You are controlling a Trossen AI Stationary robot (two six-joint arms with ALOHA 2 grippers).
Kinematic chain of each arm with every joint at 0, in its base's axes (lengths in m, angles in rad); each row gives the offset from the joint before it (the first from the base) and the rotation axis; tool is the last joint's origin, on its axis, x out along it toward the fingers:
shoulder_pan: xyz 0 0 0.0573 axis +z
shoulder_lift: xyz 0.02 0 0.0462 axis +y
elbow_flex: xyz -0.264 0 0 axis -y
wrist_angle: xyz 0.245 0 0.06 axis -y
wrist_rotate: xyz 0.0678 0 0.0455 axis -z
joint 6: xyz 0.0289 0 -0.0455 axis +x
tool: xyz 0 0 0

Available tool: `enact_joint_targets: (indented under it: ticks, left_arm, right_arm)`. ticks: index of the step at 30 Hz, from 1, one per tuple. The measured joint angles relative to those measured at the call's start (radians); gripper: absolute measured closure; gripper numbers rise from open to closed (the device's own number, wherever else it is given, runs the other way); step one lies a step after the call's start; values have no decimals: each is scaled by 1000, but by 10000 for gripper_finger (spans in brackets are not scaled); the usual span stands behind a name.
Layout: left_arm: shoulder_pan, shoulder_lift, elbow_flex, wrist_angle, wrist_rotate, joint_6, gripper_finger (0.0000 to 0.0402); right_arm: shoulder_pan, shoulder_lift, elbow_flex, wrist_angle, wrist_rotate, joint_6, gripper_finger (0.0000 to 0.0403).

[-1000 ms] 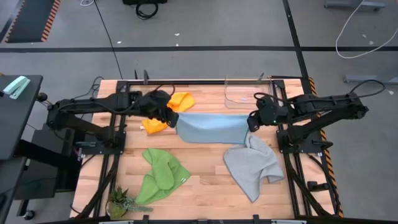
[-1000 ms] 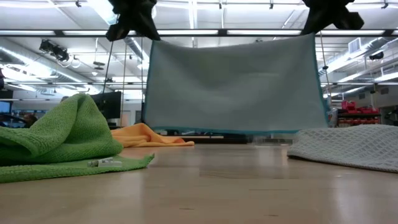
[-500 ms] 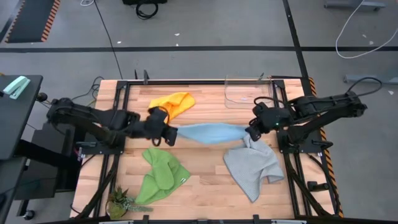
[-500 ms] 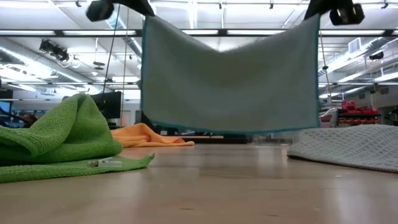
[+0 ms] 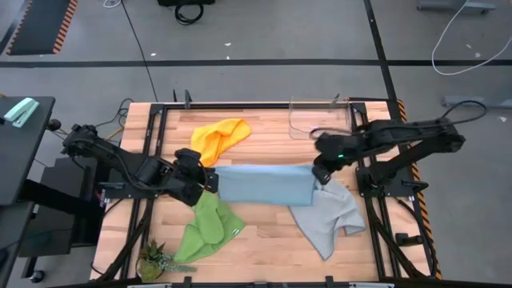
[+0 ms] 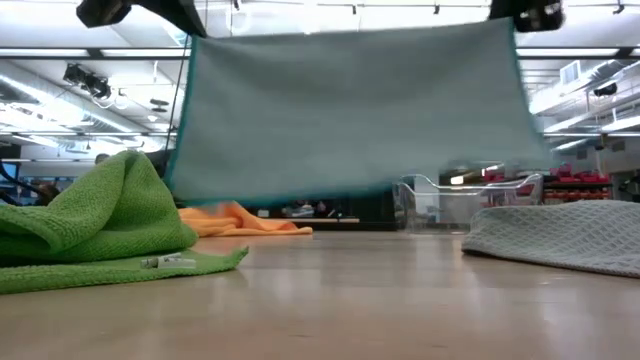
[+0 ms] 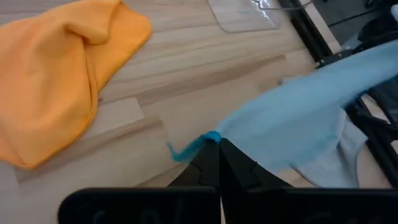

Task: Fold microfiber towels
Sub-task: Fold the blue microfiber cloth

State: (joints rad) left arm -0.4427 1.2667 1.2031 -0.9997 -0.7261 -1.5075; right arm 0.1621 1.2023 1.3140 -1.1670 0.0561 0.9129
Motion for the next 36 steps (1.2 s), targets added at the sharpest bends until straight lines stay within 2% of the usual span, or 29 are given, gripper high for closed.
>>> enact_joint_targets:
  ticks: [4,8,20,22,26,36]
  left_arm:
    - [-1,18,0,-2,2,-5,401]
    - [-36,25,0,-21,4,-47,401]
    - [-146,22,0,-84,-14,-236,401]
    - [-131,22,0,-127,-14,-243,401]
    - [-77,22,0,-192,18,-238,401]
    - [74,22,0,-192,31,-49,401]
  right_arm:
    - [-51,91,-1,73,-85,-100,403]
    - [-59,128,-1,91,-114,-159,403]
    - [18,13,-1,75,-136,-47,403]
    - [3,15,-1,61,-132,-57,403]
    - [-97,58,-1,55,-121,-110,403]
    - [-254,217,-1,52,-135,-314,403]
